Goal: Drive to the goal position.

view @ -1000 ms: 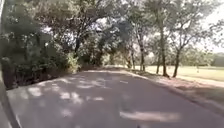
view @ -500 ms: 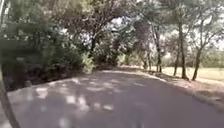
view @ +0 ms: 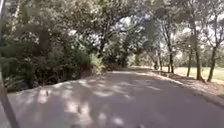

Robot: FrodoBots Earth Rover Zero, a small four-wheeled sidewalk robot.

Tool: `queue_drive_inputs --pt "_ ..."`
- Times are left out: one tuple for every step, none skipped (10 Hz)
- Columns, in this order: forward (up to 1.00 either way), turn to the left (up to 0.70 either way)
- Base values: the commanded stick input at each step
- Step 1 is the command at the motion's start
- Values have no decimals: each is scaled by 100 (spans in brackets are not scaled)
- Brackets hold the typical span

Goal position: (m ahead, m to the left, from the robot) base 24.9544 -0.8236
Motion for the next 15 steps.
queue_drive_inputs --pt "70 0" --pt "70 0" --pt "70 0" --pt "70 0" --pt "70 0" --pt "70 0" --pt "70 0" --pt "70 0" --pt "70 0" --pt "70 0" --pt "70 0" --pt "70 0" --pt "70 0" --pt "70 0" --pt "70 0"
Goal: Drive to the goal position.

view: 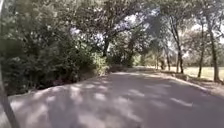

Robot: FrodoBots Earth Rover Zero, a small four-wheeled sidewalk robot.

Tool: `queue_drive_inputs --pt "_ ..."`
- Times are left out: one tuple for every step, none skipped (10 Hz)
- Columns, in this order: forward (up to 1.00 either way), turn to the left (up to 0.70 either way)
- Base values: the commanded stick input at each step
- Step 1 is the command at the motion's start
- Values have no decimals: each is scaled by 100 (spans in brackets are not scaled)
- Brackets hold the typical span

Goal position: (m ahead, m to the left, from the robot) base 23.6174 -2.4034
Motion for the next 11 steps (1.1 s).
queue_drive_inputs --pt "70 0" --pt "70 0" --pt "70 0" --pt "70 0" --pt "70 0" --pt "70 0" --pt "70 0" --pt "70 -1" --pt "70 -32" --pt "70 -35" --pt "70 -35"
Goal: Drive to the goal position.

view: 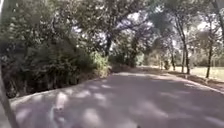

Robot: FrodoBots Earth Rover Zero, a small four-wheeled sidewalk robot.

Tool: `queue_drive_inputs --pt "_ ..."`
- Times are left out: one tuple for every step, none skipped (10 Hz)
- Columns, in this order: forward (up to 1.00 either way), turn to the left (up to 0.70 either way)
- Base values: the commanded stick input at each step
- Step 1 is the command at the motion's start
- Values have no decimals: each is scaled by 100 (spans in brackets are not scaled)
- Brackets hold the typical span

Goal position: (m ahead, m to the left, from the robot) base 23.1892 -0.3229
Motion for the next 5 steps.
queue_drive_inputs --pt "70 -25" --pt "70 0" --pt "70 0" --pt "70 0" --pt "70 0"
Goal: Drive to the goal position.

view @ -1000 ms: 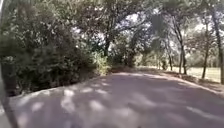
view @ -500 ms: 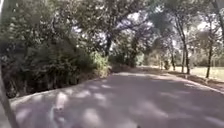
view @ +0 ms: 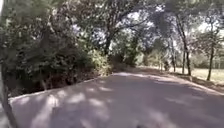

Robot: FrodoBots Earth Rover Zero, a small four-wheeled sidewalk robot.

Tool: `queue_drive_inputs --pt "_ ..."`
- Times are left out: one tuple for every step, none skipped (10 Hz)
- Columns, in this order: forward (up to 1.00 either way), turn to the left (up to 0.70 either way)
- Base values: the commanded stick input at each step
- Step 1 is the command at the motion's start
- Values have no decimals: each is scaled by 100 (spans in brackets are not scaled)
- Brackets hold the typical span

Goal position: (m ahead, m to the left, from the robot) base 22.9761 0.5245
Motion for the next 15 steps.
queue_drive_inputs --pt "70 0" --pt "70 0" --pt "70 0" --pt "70 0" --pt "70 0" --pt "70 0" --pt "70 0" --pt "70 0" --pt "70 0" --pt "70 0" --pt "70 0" --pt "70 0" --pt "70 0" --pt "70 0" --pt "70 0"
